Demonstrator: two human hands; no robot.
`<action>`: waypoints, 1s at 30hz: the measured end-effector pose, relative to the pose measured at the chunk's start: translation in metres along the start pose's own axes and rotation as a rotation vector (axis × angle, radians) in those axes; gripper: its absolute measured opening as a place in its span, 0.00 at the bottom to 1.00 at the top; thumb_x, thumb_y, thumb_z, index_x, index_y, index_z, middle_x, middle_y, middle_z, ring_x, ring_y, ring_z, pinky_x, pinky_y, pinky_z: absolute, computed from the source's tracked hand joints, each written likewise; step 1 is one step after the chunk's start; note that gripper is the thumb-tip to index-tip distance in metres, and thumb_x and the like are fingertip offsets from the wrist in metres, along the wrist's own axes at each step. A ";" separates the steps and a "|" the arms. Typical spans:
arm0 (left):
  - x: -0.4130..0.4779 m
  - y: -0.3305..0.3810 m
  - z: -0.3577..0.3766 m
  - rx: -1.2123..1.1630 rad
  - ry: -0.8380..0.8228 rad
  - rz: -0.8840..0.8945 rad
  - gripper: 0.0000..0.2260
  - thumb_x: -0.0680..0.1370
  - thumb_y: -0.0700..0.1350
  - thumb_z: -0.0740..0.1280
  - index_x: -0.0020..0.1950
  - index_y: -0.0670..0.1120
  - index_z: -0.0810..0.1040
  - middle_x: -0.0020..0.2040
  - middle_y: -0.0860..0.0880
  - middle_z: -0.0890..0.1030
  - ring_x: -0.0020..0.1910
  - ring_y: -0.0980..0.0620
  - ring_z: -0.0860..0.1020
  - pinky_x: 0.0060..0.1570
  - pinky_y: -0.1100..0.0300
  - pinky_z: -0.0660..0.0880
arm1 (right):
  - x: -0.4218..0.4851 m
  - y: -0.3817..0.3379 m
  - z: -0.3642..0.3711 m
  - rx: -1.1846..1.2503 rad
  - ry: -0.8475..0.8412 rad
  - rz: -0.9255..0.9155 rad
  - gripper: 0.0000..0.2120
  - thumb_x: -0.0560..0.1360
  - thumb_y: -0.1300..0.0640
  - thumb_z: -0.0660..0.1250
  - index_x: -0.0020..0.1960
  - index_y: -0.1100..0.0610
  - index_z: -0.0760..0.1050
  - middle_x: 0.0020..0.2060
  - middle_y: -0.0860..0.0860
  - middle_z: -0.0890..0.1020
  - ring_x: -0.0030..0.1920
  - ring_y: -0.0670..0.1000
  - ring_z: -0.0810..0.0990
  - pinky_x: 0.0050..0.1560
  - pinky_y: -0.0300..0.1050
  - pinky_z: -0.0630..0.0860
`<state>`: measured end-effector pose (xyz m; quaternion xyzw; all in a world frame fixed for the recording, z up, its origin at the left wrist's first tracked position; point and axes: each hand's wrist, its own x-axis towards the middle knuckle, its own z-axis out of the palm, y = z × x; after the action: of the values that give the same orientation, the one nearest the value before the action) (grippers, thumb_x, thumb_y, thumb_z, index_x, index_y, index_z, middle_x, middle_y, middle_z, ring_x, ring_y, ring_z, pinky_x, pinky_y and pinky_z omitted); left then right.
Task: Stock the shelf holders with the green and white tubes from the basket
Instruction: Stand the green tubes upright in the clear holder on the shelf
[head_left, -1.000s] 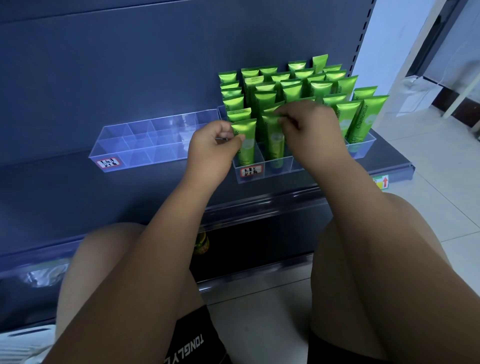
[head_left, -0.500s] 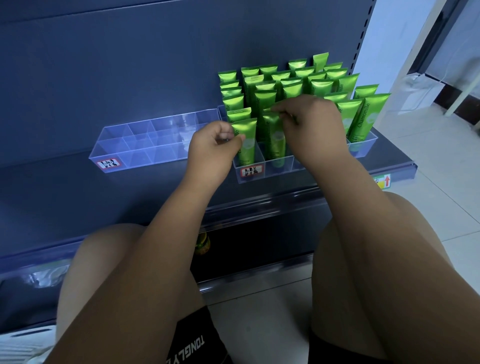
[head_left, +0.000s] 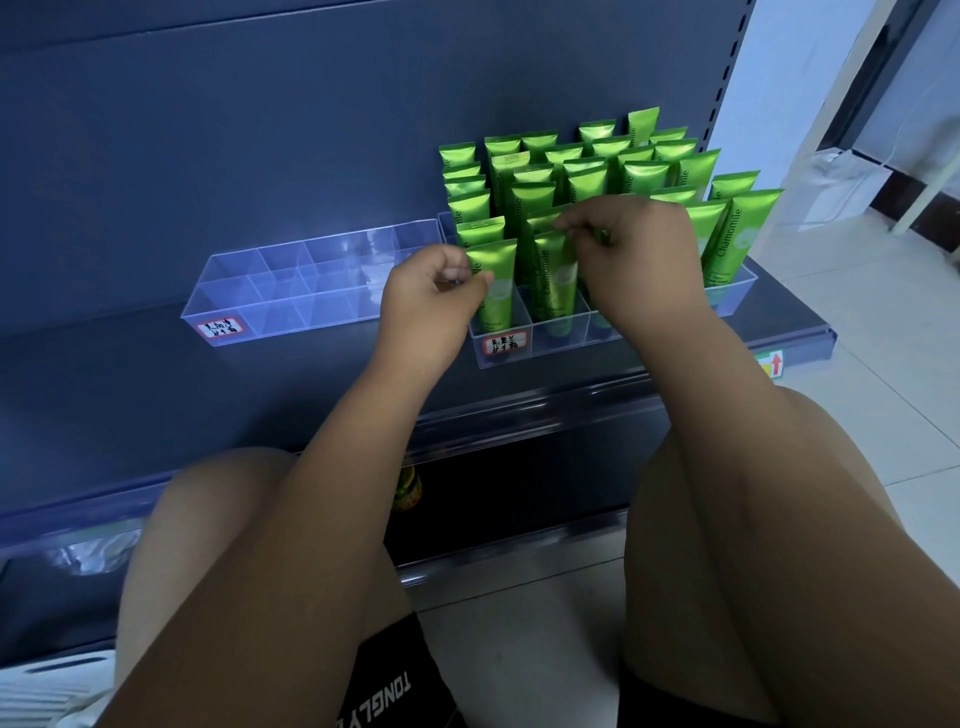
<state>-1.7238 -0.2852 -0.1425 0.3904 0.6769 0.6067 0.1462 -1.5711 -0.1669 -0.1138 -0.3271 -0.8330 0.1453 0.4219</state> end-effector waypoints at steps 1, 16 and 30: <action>0.000 0.000 0.000 0.002 0.001 0.001 0.10 0.77 0.39 0.74 0.41 0.50 0.77 0.38 0.54 0.76 0.40 0.53 0.76 0.48 0.48 0.80 | 0.000 0.000 0.000 0.000 -0.003 0.005 0.14 0.76 0.61 0.65 0.55 0.51 0.86 0.47 0.51 0.88 0.39 0.53 0.83 0.42 0.42 0.75; -0.003 0.000 0.003 0.026 0.049 -0.033 0.07 0.78 0.40 0.74 0.53 0.47 0.80 0.46 0.56 0.80 0.40 0.65 0.78 0.41 0.73 0.73 | 0.000 -0.003 -0.002 -0.083 -0.003 -0.058 0.16 0.76 0.59 0.64 0.58 0.50 0.86 0.54 0.51 0.86 0.52 0.56 0.84 0.47 0.47 0.80; -0.028 0.020 -0.016 0.439 0.216 0.188 0.14 0.81 0.51 0.66 0.61 0.45 0.79 0.60 0.51 0.81 0.61 0.50 0.77 0.60 0.55 0.74 | -0.029 -0.032 -0.004 -0.230 0.139 -0.151 0.12 0.77 0.55 0.65 0.55 0.54 0.84 0.52 0.52 0.83 0.49 0.61 0.78 0.45 0.51 0.77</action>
<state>-1.7094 -0.3164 -0.1282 0.4068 0.7648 0.4944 -0.0719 -1.5694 -0.2103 -0.1120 -0.3190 -0.8351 -0.0066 0.4481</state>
